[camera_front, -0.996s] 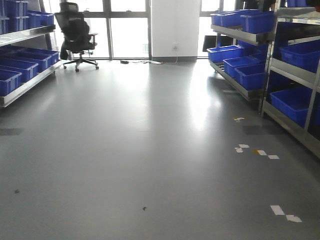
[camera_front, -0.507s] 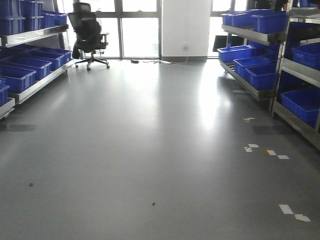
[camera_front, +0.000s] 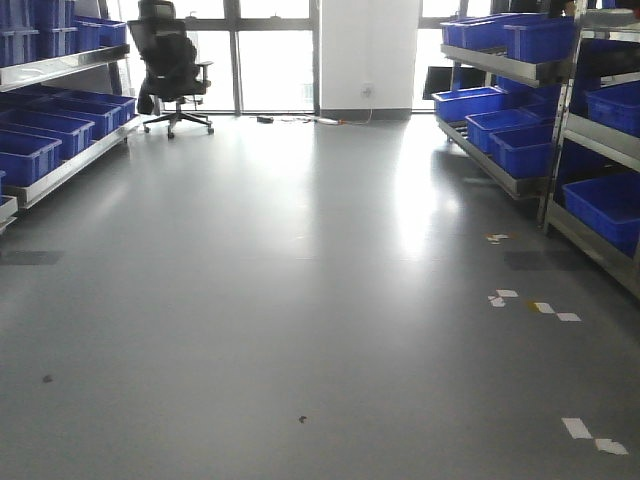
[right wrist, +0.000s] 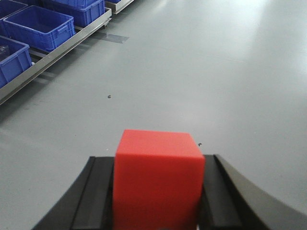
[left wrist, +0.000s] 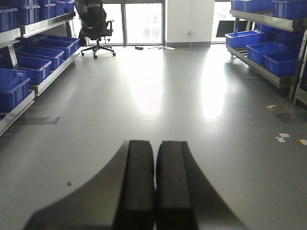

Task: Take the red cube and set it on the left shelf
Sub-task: 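Drive the base away from the counter holding the red cube, then turn the base toward the shelving rack of blue crates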

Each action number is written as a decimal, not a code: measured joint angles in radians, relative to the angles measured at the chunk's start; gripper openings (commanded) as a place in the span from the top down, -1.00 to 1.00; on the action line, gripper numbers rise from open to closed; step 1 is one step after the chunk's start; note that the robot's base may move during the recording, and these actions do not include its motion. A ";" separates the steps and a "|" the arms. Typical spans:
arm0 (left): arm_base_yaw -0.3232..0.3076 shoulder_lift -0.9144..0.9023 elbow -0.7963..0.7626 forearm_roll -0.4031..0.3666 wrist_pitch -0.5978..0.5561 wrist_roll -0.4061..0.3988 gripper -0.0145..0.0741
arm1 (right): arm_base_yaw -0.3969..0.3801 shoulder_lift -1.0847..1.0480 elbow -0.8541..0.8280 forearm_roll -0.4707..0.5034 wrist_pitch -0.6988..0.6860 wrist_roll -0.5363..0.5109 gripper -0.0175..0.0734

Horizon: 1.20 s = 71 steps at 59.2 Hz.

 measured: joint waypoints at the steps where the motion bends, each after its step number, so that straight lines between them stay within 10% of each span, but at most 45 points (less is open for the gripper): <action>1: 0.000 0.000 0.000 0.000 0.000 0.000 0.44 | 0.000 0.000 0.000 0.000 0.000 0.000 0.49; 71: 0.000 0.000 0.000 0.000 0.000 0.000 0.44 | 0.000 0.000 0.000 0.000 0.000 0.000 0.49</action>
